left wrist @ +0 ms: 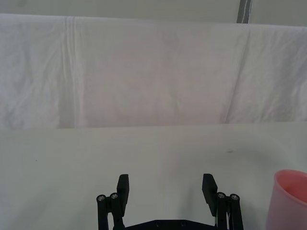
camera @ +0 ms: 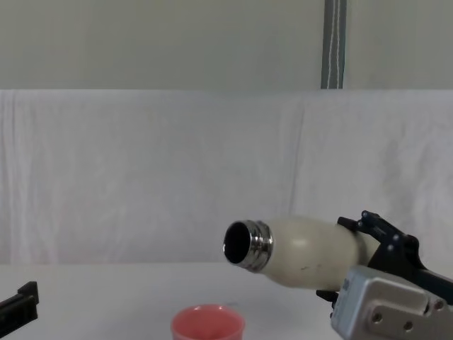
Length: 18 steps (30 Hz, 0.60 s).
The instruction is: Grasp the thermos with one hand and pour water into the cup lid.
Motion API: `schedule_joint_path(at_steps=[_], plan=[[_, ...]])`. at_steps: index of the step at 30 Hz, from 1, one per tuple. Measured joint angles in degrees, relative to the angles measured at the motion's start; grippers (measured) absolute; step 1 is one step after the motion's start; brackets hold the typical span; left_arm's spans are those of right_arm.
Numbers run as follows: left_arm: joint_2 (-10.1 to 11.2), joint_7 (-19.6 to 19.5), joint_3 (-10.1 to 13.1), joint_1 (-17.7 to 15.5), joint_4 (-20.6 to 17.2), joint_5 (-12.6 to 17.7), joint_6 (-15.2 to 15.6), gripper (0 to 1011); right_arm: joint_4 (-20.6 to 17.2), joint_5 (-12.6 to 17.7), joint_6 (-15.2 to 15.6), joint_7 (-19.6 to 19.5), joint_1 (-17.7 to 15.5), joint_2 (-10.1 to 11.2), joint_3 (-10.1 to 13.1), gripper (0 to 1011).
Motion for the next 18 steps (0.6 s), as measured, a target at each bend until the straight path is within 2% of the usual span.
schedule_joint_path(at_steps=[18], plan=[[0.0, 0.0, 0.0, 0.0, 0.0, 0.0, 0.0, 1001, 2.3, -1.9, -0.4, -1.3, 2.9, 0.0, -2.4, 953]])
